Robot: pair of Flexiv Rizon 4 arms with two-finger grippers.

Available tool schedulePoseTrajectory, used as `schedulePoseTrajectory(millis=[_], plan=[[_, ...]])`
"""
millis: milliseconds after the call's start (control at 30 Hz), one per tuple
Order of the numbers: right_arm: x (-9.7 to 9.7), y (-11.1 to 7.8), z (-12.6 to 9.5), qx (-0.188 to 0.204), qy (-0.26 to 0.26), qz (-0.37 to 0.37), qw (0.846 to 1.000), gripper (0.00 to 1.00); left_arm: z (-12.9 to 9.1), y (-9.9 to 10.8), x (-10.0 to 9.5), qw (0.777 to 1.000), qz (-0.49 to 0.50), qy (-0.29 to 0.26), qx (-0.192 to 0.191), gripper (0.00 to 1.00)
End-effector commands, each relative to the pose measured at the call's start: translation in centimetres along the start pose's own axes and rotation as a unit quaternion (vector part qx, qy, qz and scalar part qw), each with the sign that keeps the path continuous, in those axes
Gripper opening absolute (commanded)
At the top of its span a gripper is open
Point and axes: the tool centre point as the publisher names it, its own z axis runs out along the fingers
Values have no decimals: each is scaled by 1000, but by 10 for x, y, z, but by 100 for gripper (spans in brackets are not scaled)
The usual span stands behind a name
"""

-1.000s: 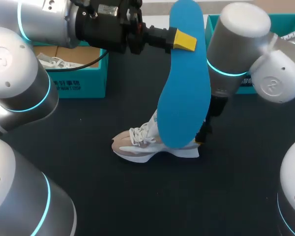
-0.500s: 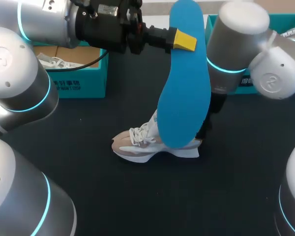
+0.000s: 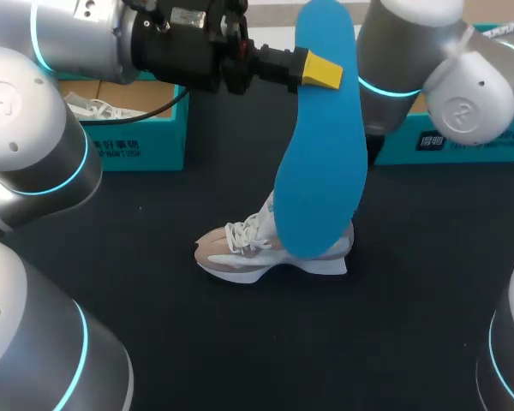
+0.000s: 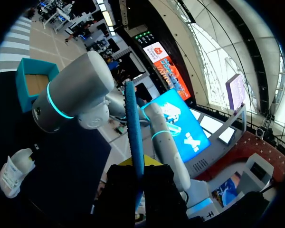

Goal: Take the shoe out of the shoebox, open the shoe tongue, remove and reinsert the insole, then place the shoe into the shoebox

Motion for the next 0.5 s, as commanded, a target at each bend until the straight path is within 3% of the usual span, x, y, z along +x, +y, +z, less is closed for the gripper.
schedulePoseTrajectory(millis=[33, 267, 500], plan=[[-8, 16, 20, 11, 11, -5, 1000, 100, 1, 1, -1, 1000, 0, 0, 1, 0], [-4, 32, 40, 50, -1, -15, 999, 100, 1, 1, -1, 1000, 0, 0, 1, 0], [-1, 30, 57, 47, 5, -6, 999, 100, 1, 1, -1, 1000, 0, 0, 1, 0]])
